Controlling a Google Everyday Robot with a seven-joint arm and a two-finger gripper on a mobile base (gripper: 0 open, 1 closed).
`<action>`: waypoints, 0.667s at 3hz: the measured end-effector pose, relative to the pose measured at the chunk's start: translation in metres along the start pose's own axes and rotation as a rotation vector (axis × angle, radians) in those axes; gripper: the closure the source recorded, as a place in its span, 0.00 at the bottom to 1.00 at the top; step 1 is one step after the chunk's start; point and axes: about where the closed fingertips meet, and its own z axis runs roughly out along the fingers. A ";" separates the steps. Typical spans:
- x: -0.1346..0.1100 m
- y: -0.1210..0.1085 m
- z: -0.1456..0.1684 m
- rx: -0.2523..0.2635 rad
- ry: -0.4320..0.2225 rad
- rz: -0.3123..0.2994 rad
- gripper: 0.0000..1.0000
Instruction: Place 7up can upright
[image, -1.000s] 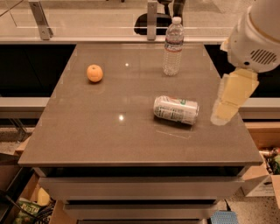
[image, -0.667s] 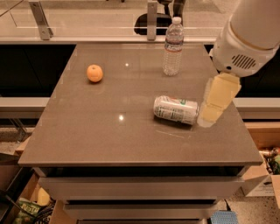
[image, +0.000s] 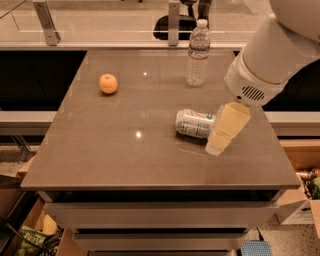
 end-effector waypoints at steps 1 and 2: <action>-0.002 -0.001 0.020 0.043 0.010 0.018 0.00; -0.004 -0.001 0.034 0.093 0.050 0.013 0.00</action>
Offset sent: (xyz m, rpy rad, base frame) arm 0.0175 0.0131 -0.0472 -0.1404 -0.0994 -0.0774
